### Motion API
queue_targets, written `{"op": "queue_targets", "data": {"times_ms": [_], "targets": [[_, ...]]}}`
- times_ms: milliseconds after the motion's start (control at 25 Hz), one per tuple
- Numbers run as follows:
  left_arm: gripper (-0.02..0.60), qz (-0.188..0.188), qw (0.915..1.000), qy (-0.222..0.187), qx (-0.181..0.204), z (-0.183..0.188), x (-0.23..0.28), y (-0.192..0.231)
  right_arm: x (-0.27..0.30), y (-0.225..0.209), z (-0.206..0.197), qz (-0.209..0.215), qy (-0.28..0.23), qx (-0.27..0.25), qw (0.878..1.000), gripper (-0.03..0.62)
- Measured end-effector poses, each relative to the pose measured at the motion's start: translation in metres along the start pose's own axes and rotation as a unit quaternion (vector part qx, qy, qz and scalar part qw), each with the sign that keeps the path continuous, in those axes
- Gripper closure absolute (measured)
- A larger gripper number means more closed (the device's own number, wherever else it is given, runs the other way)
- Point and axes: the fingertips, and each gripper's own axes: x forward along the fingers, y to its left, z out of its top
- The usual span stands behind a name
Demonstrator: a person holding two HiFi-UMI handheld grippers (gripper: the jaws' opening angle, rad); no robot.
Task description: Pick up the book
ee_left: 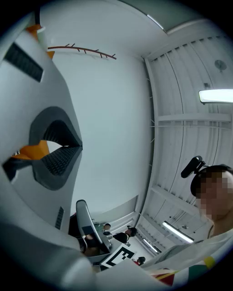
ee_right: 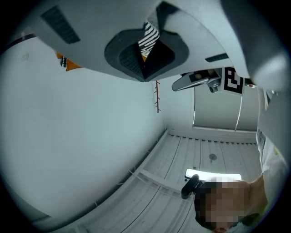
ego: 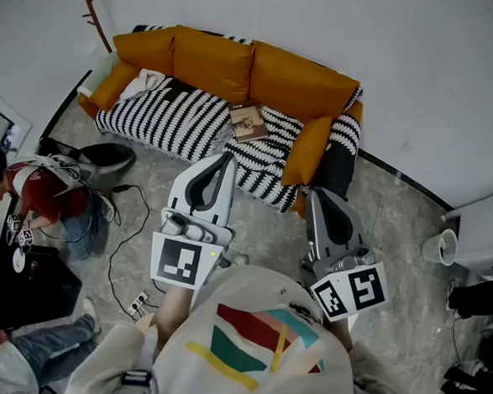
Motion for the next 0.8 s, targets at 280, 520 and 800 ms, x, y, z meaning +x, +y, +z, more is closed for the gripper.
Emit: {"op": "queue_targets", "data": {"times_ms": [280,520,800], "targets": [[0.574,0.008,0.9999,-0.002,-0.006,-0.008,-0.002,0.023,0.019,0.004,-0.011,0.003,0.014,0.001,1.000,0.580],[0.574,0.018,0.9998,-0.003,-0.006,-0.013,-0.012,0.050,0.036,0.010,-0.018,-0.015,0.009,0.029,0.999,0.579],[0.574,0.020,0.9997,-0.001,-0.015,-0.027,-0.028,0.078,0.052,0.043,-0.028,0.050,-0.007,0.069,0.996,0.577]]}}
